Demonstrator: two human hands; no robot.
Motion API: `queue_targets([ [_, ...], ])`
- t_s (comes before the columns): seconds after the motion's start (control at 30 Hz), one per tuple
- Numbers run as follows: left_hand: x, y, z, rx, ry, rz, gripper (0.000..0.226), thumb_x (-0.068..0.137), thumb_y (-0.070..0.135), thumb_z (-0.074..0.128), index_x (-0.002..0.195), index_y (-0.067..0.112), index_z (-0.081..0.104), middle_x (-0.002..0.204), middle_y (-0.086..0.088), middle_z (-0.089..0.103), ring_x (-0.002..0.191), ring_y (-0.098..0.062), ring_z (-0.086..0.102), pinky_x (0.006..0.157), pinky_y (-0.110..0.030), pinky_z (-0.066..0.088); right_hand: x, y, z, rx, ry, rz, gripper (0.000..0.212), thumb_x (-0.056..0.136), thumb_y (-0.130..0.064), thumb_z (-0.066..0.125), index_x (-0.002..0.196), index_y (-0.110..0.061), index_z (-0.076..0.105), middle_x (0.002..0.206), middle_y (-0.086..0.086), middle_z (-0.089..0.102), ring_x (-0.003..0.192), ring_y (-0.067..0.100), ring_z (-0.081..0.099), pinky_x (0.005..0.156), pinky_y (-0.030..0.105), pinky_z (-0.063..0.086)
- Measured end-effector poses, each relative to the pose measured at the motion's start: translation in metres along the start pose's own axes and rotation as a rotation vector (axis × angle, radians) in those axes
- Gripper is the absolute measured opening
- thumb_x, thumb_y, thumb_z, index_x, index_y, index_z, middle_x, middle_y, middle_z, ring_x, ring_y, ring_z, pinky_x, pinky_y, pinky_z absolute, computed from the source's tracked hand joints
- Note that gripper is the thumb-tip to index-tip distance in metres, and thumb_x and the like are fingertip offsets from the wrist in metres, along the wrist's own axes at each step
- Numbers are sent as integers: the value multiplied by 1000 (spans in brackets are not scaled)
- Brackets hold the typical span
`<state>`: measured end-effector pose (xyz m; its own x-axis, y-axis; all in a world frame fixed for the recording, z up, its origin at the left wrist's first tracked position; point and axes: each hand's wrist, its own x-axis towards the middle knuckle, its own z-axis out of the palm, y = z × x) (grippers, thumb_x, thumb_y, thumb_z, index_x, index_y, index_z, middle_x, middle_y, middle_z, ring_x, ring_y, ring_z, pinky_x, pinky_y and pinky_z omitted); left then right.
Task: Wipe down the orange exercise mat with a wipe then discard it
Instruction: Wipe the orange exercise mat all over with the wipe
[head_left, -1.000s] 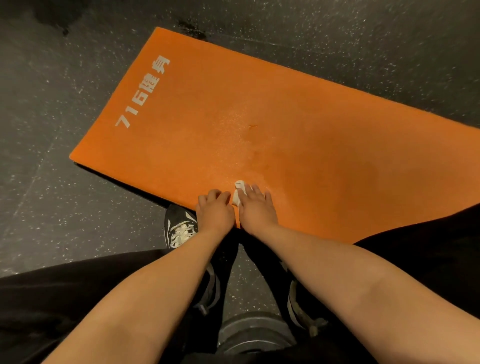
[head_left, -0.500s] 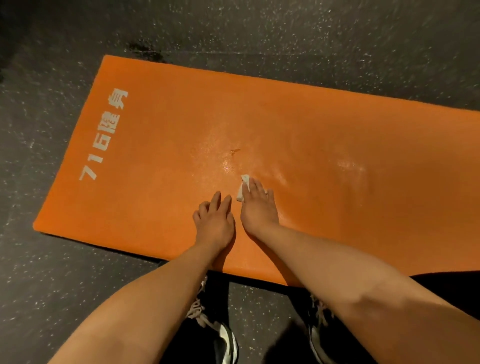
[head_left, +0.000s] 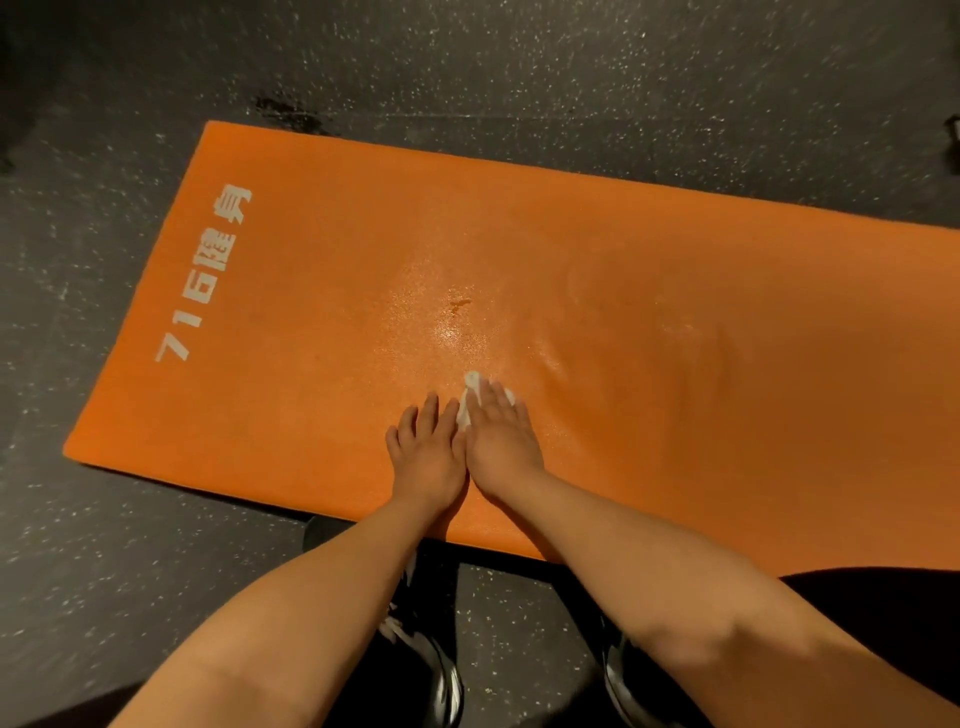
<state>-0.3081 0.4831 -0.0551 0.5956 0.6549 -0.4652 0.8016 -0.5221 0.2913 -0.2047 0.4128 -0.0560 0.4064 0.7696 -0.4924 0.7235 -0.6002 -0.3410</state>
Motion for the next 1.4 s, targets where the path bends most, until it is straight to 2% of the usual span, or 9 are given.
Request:
queue_targets([
  [0.13, -11, -6, -1, -53, -3, 55, 52, 108, 34, 29, 159, 28, 22, 168, 1, 9, 154, -25, 0, 122, -48, 3, -15, 8, 5, -17, -28, -135, 56, 111, -33, 19, 163, -19, 3, 170, 0, -10, 155, 16, -13, 126, 42, -9],
  [0.33, -11, -7, -2, -41, -31, 63, 52, 108, 36, 29, 159, 29, 22, 168, 1, 7, 154, -24, -1, 123, -48, 4, -4, 14, -2, -7, 48, 188, 62, 108, -26, 25, 163, -15, 0, 169, 7, -12, 156, 23, -13, 126, 46, -6],
  [0.53, -7, -16, 3, -143, -5, 84, 53, 107, 30, 35, 158, 24, 23, 168, 2, 14, 154, -21, 3, 123, -43, 4, -13, -6, 12, 4, -16, -111, 58, 110, -27, 25, 163, -19, 5, 170, 2, -9, 156, 19, -11, 124, 40, -8],
  [0.73, -5, -15, 4, -65, 5, 62, 53, 107, 33, 34, 158, 27, 23, 168, 3, 10, 154, -22, 3, 122, -43, 7, 5, 12, -7, -3, 42, 167, 67, 105, -21, 33, 162, -13, 0, 169, 9, -13, 155, 24, -15, 126, 44, -7],
  [0.93, -3, -14, 7, -98, 27, 58, 52, 107, 33, 33, 158, 27, 24, 168, 3, 12, 153, -23, 6, 120, -41, 6, -7, 7, 9, -17, 5, -168, 59, 109, -23, 28, 163, -21, 6, 170, 2, -5, 156, 19, -8, 123, 38, -10],
  [1.07, -5, -14, 7, -48, 19, 56, 53, 107, 35, 31, 159, 26, 22, 168, 1, 9, 153, -24, 4, 120, -43, 6, 6, 37, -12, -31, 55, 169, 73, 98, -11, 36, 162, -14, 0, 169, 9, -13, 155, 24, -14, 125, 45, -9],
  [1.13, -5, -12, 6, -49, 22, 56, 53, 107, 35, 31, 159, 26, 22, 168, 2, 9, 153, -24, 4, 120, -43, 5, -1, 33, -12, 8, 69, 224, 73, 99, -11, 36, 162, -12, -1, 168, 11, -14, 155, 24, -15, 126, 44, -8],
  [1.3, -18, -11, 6, 10, 56, 8, 50, 105, 38, 32, 155, 34, 30, 167, 6, 14, 149, -23, 10, 117, -49, 9, -42, 8, 9, 17, -12, -130, 55, 111, -35, 20, 163, -18, 10, 170, 6, -5, 156, 21, -8, 121, 34, -12],
  [1.4, -43, -9, 11, -14, 86, -55, 48, 105, 40, 34, 152, 36, 35, 163, 5, 23, 139, -25, 23, 108, -46, 18, -34, 30, -1, -72, -40, -98, 57, 109, -41, 18, 163, -23, 9, 170, 1, -4, 156, 21, -7, 123, 39, -9],
])
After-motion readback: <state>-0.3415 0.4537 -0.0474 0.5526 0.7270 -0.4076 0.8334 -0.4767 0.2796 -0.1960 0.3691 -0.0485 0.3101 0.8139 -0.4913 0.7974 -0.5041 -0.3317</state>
